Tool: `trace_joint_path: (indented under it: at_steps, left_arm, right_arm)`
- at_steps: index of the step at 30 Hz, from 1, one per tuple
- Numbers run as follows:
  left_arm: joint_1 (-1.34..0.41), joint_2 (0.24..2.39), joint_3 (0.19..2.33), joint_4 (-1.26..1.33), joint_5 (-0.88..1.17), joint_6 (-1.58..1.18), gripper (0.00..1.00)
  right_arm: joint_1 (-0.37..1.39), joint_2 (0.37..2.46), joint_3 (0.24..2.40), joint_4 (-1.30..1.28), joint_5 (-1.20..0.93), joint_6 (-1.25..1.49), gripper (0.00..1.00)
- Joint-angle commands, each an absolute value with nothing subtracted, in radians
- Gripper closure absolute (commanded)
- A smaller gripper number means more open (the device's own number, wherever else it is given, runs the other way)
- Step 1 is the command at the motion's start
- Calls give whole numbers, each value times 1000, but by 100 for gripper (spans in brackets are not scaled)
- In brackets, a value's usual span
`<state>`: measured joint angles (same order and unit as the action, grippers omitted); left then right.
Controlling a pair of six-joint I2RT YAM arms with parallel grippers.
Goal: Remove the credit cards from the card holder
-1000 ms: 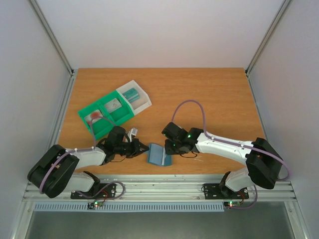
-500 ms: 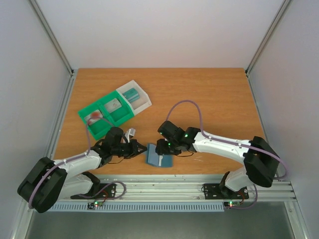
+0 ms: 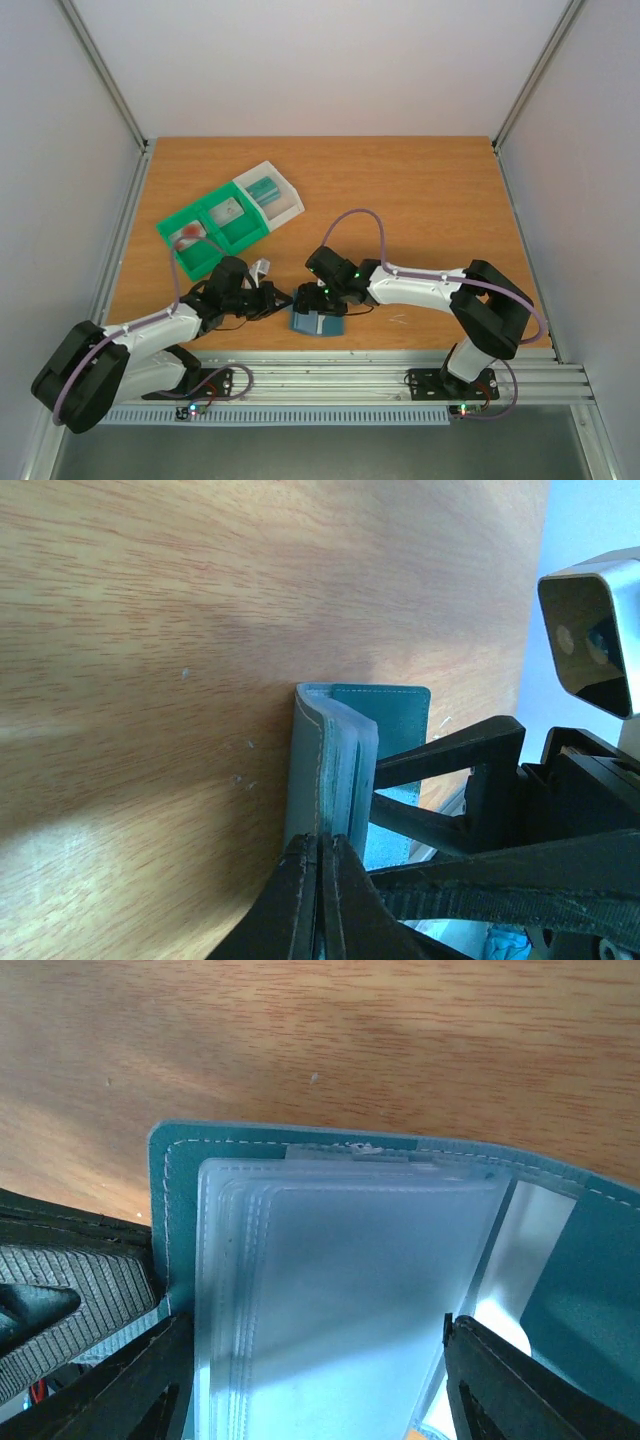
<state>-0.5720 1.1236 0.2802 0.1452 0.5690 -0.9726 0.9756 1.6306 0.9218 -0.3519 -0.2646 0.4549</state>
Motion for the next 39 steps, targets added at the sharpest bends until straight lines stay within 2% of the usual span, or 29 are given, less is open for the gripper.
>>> trace_joint_path:
  at_steps: [1, 5, 12, 25, 32, 39]
  left_arm:
    - [-577, 1093, 274, 146, 554, -951, 100]
    - [-577, 1084, 267, 135, 546, -948, 100]
    - [-577, 1063, 264, 108, 519, -951, 99]
    - [-578, 1041, 252, 95, 497, -951, 100]
    - [-580, 1039, 250, 96, 495, -955, 100]
    - [-581, 1041, 250, 94, 495, -955, 100]
  right_arm:
    - [982, 1642, 889, -312, -285, 481, 32]
    - [982, 1638, 894, -318, -311, 477, 30]
    - [982, 1568, 884, -349, -292, 471, 19]
    - [982, 1576, 835, -282, -323, 494, 33]
    - [981, 1630, 851, -258, -355, 496, 24]
    - [982, 1664, 846, -258, -340, 500, 32]
